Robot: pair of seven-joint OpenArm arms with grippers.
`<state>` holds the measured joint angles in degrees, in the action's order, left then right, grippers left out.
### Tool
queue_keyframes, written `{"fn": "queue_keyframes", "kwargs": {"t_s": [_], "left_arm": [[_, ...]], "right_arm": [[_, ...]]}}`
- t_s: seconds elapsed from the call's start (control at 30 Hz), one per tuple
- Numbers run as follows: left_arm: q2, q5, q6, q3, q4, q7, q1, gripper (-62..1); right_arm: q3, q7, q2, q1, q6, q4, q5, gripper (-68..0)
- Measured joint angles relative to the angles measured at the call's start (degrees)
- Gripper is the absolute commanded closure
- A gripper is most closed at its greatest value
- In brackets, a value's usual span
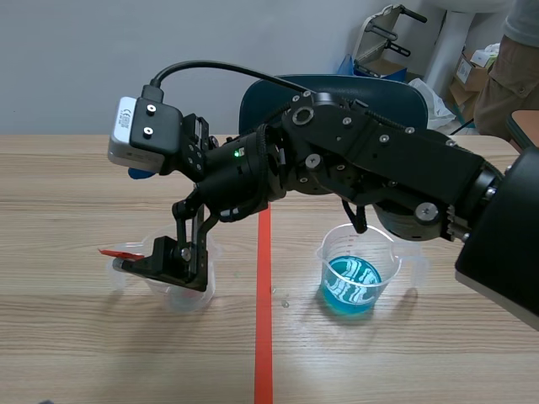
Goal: Do the redox reaction experiment
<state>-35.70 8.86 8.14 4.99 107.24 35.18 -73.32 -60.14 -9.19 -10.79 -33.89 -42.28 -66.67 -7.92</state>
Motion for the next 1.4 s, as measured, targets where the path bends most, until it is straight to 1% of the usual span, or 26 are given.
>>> {"fn": "queue_keyframes", "kwargs": {"t_s": [1.03,1.13,1.27,1.3,1.33,1.37,1.4], "left_arm": [[0.00,0.00,0.00,0.00,0.00,0.00,0.00,-62.3],[0.00,0.00,0.00,0.00,0.00,0.00,0.00,-62.3],[0.00,0.00,0.00,0.00,0.00,0.02,0.00,-62.3],[0.00,0.00,0.00,0.00,0.00,0.02,0.00,-62.3],[0.00,0.00,0.00,0.00,0.00,0.00,0.00,-62.3],[0.00,0.00,0.00,0.00,0.00,0.00,0.00,-62.3],[0.00,0.00,0.02,0.00,0.00,0.02,0.00,-62.3]], "right_arm": [[0.00,-0.07,0.00,0.00,0.00,0.00,0.00,-67.9],[0.00,-1.88,0.00,0.15,0.00,0.00,-0.20,-67.9],[0.00,-5.25,-0.70,0.63,0.00,-0.22,-3.02,-67.9],[-0.04,-5.60,-1.44,0.83,0.72,-0.94,-3.28,-67.9],[-0.07,-6.03,-2.49,1.27,2.01,-2.10,-4.04,-67.9],[-0.07,-6.67,-3.98,1.70,3.39,-3.56,-4.90,-67.9],[-0.04,-7.04,-5.60,2.23,4.00,-5.20,-5.66,-67.9]]}}
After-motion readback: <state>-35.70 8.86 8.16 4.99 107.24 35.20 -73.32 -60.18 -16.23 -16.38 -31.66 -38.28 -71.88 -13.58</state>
